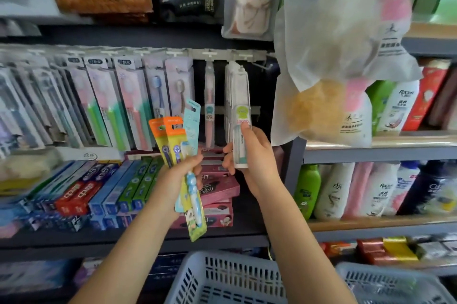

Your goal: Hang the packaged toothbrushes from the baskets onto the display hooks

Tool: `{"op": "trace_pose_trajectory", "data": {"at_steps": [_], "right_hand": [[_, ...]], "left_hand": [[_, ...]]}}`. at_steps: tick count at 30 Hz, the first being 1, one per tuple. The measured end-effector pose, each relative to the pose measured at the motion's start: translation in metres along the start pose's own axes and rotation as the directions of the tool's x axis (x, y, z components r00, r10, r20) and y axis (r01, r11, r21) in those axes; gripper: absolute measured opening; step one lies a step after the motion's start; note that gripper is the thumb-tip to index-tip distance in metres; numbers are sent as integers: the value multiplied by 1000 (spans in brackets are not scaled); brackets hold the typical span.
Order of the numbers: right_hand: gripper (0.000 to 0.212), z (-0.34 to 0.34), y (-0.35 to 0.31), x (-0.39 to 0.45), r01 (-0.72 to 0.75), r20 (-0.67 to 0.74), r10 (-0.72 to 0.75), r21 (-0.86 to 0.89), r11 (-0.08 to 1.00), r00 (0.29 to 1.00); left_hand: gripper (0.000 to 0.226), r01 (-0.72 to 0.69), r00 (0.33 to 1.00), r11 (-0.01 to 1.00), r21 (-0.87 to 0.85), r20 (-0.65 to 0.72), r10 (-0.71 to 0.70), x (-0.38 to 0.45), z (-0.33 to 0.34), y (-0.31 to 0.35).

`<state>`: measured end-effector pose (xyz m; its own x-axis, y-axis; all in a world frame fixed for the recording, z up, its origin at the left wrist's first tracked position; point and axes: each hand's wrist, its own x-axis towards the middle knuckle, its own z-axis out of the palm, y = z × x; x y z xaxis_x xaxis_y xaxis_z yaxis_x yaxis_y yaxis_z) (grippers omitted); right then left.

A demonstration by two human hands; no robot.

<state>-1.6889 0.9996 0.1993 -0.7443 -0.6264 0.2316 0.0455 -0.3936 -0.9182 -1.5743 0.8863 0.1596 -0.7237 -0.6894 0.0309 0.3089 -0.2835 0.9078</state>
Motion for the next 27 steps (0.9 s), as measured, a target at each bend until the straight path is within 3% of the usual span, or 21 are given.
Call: {"op": "trace_pose_trajectory", "data": {"at_steps": [3, 6, 15, 20, 24, 27], "right_hand": [[38, -4, 9, 0, -71, -49, 73, 31, 997, 996], [36, -12, 32, -7, -139, -101, 147, 86, 987, 984], [50, -14, 59, 24, -214, -178, 230, 108, 971, 957], [32, -18, 67, 28, -350, -205, 391, 211, 913, 897], [32, -28, 78, 5, -371, -156, 374, 52, 927, 914], [34, -26, 78, -27, -335, 14, 340, -121, 934, 940]], "left_hand": [[7, 12, 1000, 1000, -9, 9, -12, 0, -5, -5], [18, 32, 999, 999, -22, -11, -32, -1, -7, -12], [21, 35, 998, 999, 12, -45, -34, -3, -2, -15], [8, 46, 997, 997, 67, -68, -41, -3, 1, -19], [10, 96, 993, 993, 63, -76, -91, -8, 3, -23], [13, 88, 988, 995, 53, -129, -80, -12, -2, -28]]}}
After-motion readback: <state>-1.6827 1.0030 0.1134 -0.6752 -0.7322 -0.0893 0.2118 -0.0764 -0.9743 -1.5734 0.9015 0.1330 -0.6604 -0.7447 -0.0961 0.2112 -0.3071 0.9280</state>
